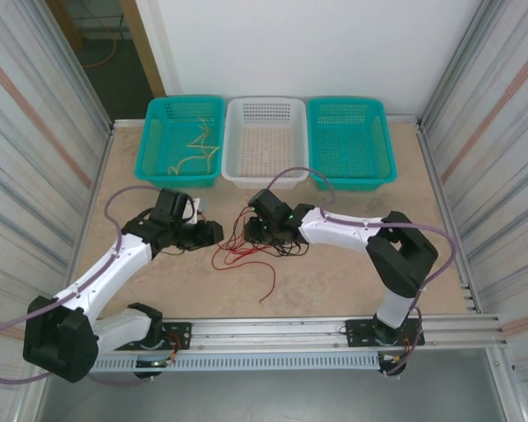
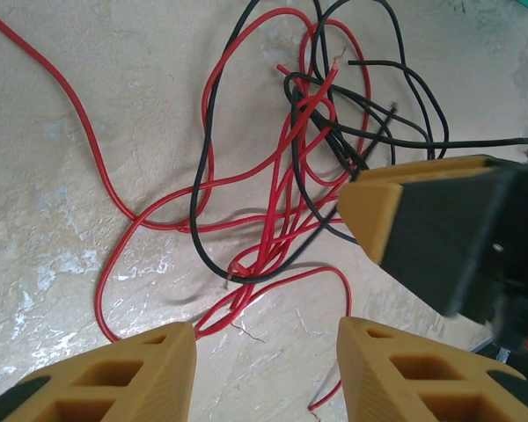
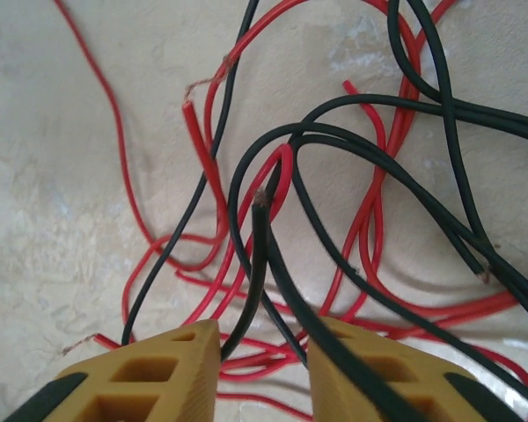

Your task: Untangle the cables

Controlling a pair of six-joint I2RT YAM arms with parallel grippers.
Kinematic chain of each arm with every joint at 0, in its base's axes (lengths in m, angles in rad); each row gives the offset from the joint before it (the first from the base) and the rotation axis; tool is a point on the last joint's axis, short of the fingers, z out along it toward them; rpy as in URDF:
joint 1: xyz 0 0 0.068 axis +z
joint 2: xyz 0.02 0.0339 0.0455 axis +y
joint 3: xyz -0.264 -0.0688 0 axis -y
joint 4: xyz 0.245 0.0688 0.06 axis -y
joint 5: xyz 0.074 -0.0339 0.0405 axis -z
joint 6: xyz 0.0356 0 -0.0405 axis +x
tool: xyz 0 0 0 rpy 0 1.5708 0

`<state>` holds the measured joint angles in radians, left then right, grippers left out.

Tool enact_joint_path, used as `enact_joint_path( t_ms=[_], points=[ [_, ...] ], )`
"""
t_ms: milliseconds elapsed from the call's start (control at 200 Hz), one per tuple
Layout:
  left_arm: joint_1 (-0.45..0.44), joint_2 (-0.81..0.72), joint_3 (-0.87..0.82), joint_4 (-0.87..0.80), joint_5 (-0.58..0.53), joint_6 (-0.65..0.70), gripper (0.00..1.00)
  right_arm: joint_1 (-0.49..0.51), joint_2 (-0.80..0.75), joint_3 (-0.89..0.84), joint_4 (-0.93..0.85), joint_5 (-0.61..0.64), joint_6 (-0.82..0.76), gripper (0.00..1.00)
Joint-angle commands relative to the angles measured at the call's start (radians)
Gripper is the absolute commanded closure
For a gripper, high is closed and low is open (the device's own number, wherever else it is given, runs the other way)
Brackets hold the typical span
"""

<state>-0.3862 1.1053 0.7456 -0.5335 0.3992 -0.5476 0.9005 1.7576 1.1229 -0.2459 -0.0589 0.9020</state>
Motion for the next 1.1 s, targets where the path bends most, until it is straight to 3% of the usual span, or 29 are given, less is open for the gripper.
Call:
enact_joint_path(
  t_ms=[0,190,426,606,772,952,1092],
  points=[
    [0.0,-0.032,0.004,0.009,0.018,-0.006,0.53,-0.014,0.026,0.039,0.043,-0.013,0.032,0.75],
    [-0.001,-0.039,-0.013,0.052,0.05,-0.007,0.49,-0.013,-0.022,0.049,0.029,-0.016,-0.032,1.0],
    [-0.028,-0.053,0.009,0.102,0.07,0.015,0.43,-0.012,-0.216,0.028,-0.013,-0.026,-0.147,1.0],
    [-0.111,-0.076,0.037,0.152,0.052,0.071,0.4,-0.016,-0.346,0.064,-0.073,-0.021,-0.206,1.0],
    [-0.178,-0.088,0.09,0.167,-0.036,0.155,0.38,-0.025,-0.398,0.136,-0.131,-0.035,-0.243,1.0],
    [-0.191,-0.091,0.111,0.253,-0.044,0.205,0.36,-0.026,-0.427,0.182,-0.166,-0.041,-0.265,1.0],
    [-0.191,-0.067,0.122,0.328,-0.023,0.24,0.39,-0.026,-0.435,0.2,-0.176,-0.044,-0.268,1.0]
  ],
)
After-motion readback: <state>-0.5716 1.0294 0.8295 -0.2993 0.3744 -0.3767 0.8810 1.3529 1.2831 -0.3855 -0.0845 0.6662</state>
